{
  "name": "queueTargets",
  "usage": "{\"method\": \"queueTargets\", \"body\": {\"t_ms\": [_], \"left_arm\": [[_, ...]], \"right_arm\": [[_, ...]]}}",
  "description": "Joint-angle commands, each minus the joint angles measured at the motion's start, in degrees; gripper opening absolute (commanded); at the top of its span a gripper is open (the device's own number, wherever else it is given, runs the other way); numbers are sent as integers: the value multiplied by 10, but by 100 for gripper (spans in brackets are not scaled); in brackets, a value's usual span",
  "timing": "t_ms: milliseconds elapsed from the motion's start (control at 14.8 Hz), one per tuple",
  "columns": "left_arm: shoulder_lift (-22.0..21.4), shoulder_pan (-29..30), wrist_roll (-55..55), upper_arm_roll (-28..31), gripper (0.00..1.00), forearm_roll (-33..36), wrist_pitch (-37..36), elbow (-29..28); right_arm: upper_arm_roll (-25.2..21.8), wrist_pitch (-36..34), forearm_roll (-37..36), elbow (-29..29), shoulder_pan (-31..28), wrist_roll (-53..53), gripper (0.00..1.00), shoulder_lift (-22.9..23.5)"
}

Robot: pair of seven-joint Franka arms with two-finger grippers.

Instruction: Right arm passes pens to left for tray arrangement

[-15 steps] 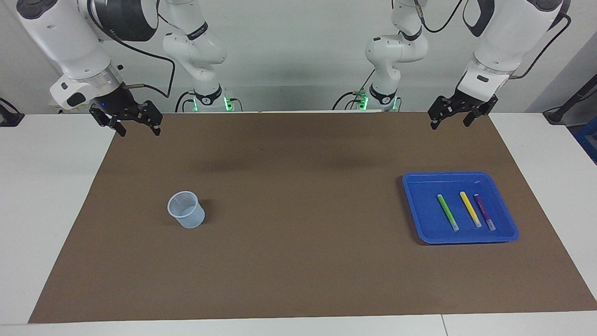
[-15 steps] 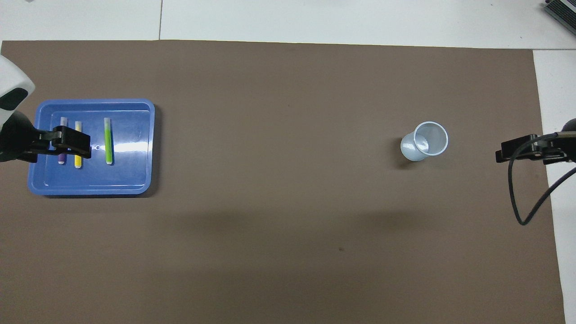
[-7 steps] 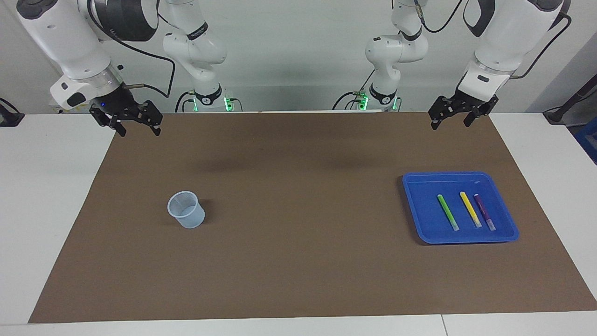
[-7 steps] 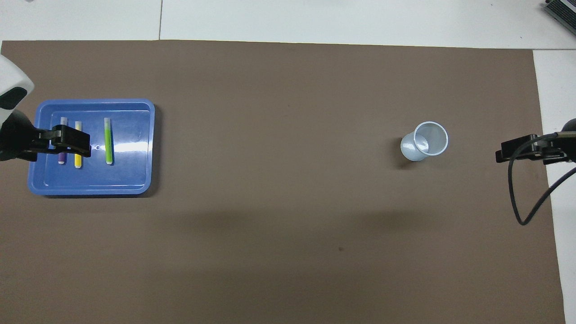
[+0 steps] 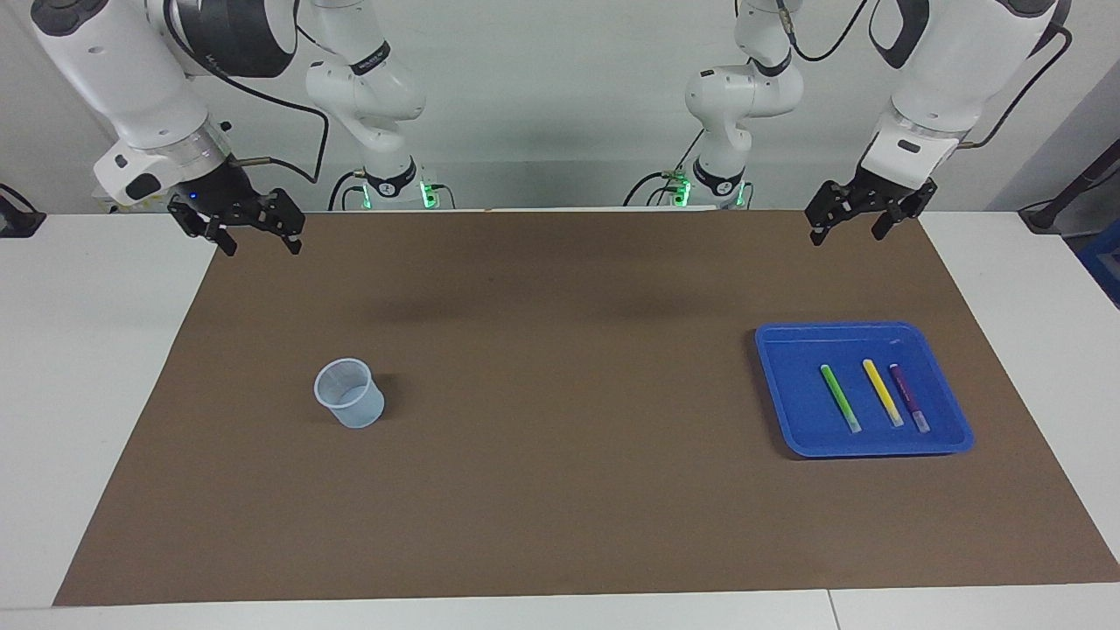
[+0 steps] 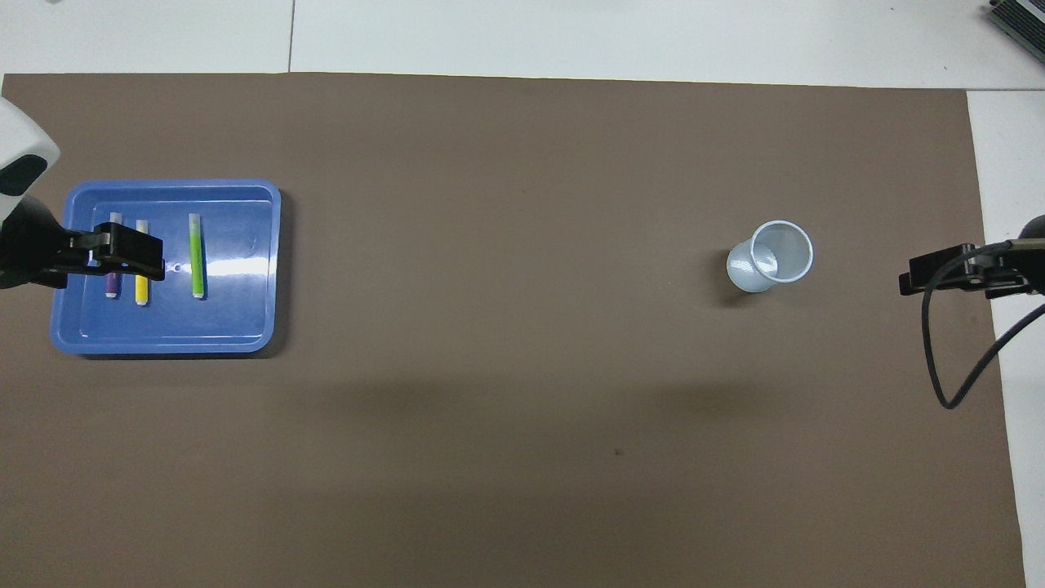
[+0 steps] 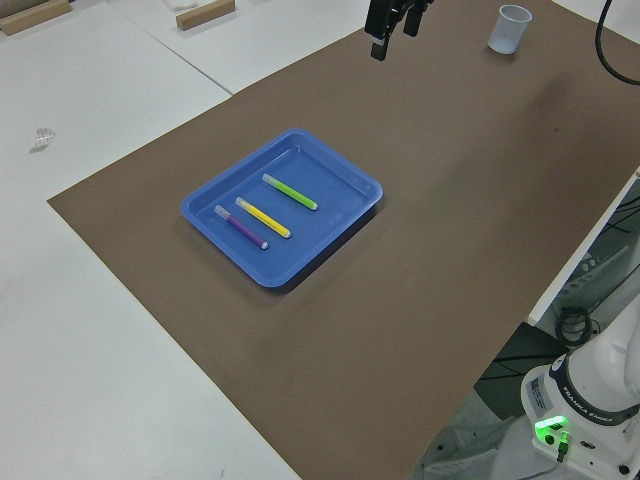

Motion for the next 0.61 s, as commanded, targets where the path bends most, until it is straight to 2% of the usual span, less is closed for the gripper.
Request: {"method": "queueTargets", "body": {"t_ms": [0,540], "left_arm": [[-13,-11,-1,9,100,3,14,-17],[-12,-10,-1,9,100,2,17,-16]], "right_arm": [[5,-9,-15,-8,-5,-13,100,-12],[5,-9,-15,-8,-5,-13,100,-12]]}}
